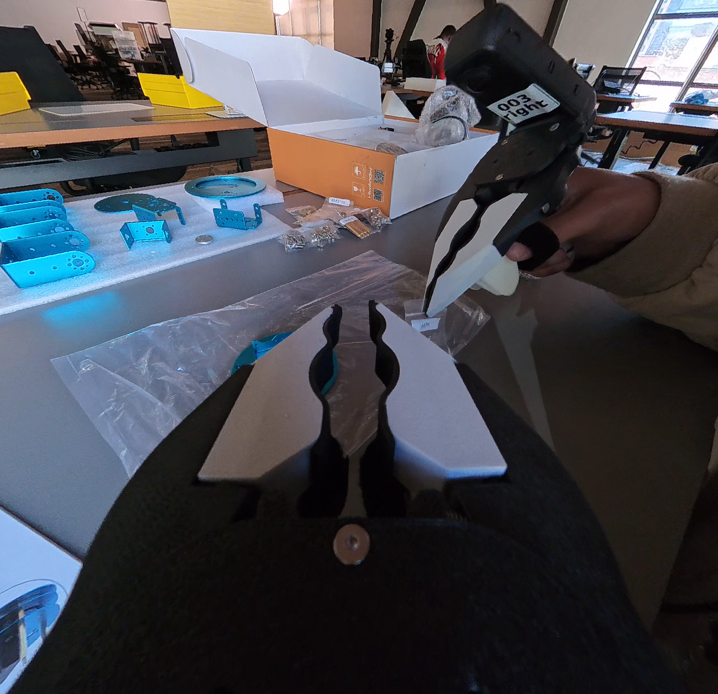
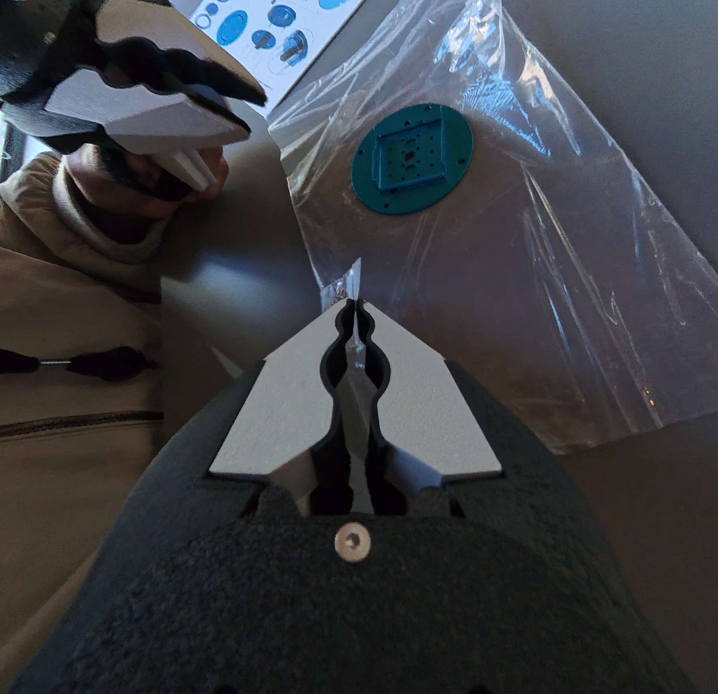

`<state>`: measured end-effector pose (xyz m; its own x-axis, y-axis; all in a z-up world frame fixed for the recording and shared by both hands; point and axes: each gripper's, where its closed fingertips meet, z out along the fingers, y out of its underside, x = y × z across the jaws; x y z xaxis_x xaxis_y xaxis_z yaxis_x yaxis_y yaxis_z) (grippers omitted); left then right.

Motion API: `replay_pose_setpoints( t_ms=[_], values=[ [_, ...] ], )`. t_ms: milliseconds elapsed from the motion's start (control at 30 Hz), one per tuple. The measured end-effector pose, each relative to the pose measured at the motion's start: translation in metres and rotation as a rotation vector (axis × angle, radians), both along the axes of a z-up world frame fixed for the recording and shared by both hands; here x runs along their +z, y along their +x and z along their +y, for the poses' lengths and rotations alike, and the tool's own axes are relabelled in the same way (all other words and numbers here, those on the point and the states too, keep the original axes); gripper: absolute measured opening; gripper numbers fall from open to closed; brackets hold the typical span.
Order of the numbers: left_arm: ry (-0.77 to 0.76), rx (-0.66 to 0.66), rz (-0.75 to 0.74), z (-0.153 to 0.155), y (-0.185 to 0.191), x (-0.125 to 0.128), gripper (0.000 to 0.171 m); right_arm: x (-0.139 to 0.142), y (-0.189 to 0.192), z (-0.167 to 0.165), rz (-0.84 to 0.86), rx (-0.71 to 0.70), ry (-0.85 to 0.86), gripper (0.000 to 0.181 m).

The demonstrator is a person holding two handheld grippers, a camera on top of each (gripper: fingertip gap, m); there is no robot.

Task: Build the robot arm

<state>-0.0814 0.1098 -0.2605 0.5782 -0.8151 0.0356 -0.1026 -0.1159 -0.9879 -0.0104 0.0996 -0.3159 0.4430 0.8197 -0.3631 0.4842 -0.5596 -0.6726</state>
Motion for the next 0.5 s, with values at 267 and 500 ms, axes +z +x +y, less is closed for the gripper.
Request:
replay_pose_setpoints(
  t_ms=[267,500],
  values=[
    [-0.011,-0.006,-0.002,0.000,0.001,-0.001,0.013,0.016,-0.002,0.007,0.106,-0.039,0.009,0.000],
    [-0.035,-0.023,0.027,0.001,0.005,-0.006,0.013,-0.016,0.017,0.022,-0.035,-0.123,-0.019,0.000]
  ],
)
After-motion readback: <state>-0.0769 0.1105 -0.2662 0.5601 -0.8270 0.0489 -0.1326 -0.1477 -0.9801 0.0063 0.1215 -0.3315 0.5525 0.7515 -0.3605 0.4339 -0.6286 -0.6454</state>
